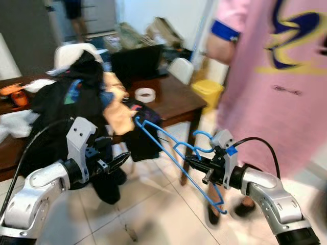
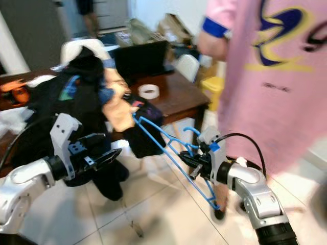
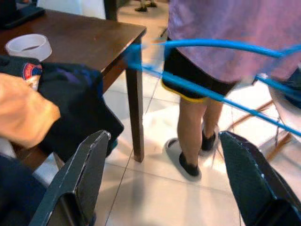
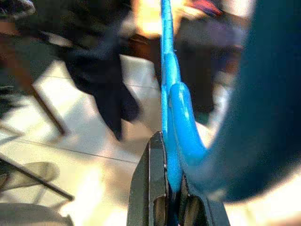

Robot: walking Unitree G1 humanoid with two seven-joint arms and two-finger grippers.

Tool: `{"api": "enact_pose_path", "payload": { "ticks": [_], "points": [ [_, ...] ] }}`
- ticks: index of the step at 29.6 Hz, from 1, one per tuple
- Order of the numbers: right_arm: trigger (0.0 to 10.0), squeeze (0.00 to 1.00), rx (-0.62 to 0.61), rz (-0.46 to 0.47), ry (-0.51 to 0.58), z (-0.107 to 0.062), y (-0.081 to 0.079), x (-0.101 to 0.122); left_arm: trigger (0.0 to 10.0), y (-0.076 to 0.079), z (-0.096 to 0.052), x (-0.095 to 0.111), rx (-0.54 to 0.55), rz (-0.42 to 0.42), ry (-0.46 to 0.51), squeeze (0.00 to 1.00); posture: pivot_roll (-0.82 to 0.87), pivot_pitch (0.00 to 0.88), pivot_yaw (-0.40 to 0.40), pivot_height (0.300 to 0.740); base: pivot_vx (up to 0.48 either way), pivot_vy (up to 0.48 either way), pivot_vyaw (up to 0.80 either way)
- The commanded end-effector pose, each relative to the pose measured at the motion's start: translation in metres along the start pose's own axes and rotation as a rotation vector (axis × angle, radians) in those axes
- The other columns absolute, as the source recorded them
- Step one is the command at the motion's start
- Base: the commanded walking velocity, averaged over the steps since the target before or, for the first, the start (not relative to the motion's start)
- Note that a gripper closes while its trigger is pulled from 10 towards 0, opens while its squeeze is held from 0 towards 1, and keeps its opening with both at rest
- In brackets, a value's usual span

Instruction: Hang hanger

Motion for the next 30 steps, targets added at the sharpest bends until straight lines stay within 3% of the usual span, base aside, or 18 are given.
{"api": "enact_pose_path", "payload": {
  "ticks": [1,2,3,6,7,8,10,12,14,16,18,24,28,30],
  "points": [
    [10.0,0.0,-0.085,0.018,-0.075,-0.001,0.008,-0.015,10.0,-0.02,-0.002,-0.032,0.158,-0.064,-0.067,0.0,0.01,0.0,-0.028,0.74,0.0,0.0,-0.8],
    [10.0,0.0,-0.085,0.018,-0.075,-0.001,0.008,-0.015,10.0,-0.02,-0.002,-0.032,0.158,-0.064,-0.067,0.0,0.01,0.0,-0.028,0.74,0.0,0.0,-0.8],
    [10.0,0.0,-0.127,0.04,-0.117,-0.003,0.012,-0.025,10.0,-0.025,-0.002,-0.048,0.213,-0.102,-0.09,0.0,0.01,0.0,-0.028,0.74,0.0,0.0,-0.8],
    [10.0,0.0,-0.164,0.064,-0.158,-0.006,0.016,-0.035,10.0,-0.027,-0.002,-0.064,0.252,-0.133,-0.119,0.0,0.01,0.0,-0.028,0.74,0.0,0.0,-0.8],
    [10.0,0.0,-0.199,0.087,-0.209,-0.009,0.019,-0.047,10.0,-0.028,-0.003,-0.08,0.291,-0.174,-0.151,0.0,0.01,0.0,-0.027,0.74,0.0,0.0,0.0],
    [10.0,0.0,-0.199,0.087,-0.209,-0.009,0.019,-0.047,10.0,-0.028,-0.003,-0.08,0.291,-0.174,-0.151,0.0,0.01,0.0,-0.027,0.74,0.0,0.0,0.0],
    [10.0,0.0,-0.256,0.135,-0.313,-0.016,0.017,-0.075,10.0,-0.026,-0.007,-0.114,0.367,-0.236,-0.228,0.0,0.0,0.0,-0.028,0.74,0.0,0.0,0.0],
    [10.0,0.0,-0.256,0.135,-0.313,-0.016,0.017,-0.075,10.0,-0.026,-0.007,-0.114,0.367,-0.236,-0.228,0.0,0.0,0.0,-0.028,0.74,0.0,0.0,0.0],
    [10.0,0.0,-0.309,0.179,-0.398,-0.024,0.013,-0.099,10.0,-0.021,-0.01,-0.136,0.412,-0.255,-0.3,0.0,0.0,0.0,-0.031,0.74,0.0,0.0,-0.4],
    [10.0,0.0,-0.33,0.195,-0.426,-0.027,0.012,-0.107,10.0,-0.019,-0.011,-0.143,0.426,-0.257,-0.319,0.0,0.0,0.0,-0.031,0.74,0.0,0.0,-0.8],
    [10.0,0.0,-0.42,0.236,-0.528,-0.041,0.007,-0.132,10.0,-0.014,-0.016,-0.16,0.466,-0.264,-0.364,0.0,0.01,0.0,-0.03,0.74,0.0,0.0,0.0],
    [10.0,0.0,-0.5,0.253,-0.62,-0.057,-0.002,-0.155,10.0,-0.011,-0.023,-0.173,0.5,-0.255,-0.372,0.0,0.01,0.0,-0.029,0.74,0.0,0.0,0.0],
    [10.0,0.0,-0.536,0.24,-0.674,-0.066,-0.008,-0.167,10.0,-0.012,-0.027,-0.174,0.522,-0.272,-0.329,0.0,0.01,0.0,-0.029,0.74,0.0,0.0,-0.8],
    [10.0,0.0,-0.591,0.249,-0.712,-0.077,-0.011,-0.176,10.0,-0.018,-0.036,-0.177,0.541,-0.283,-0.327,0.0,0.01,0.0,-0.026,0.74,0.0,0.0,0.0]
  ]
}}
Point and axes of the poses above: a point about 5 cm out from each wrist's last joint towards the gripper, its own z axis pointing out of the wrist towards the gripper, its own x axis along the axis of the wrist's last joint, y = z × x, the point moved 1 cm from there along z, pointing out of the wrist towards the gripper, and after that the axes turned 13 degrees about -z, right-handed, at the moved point
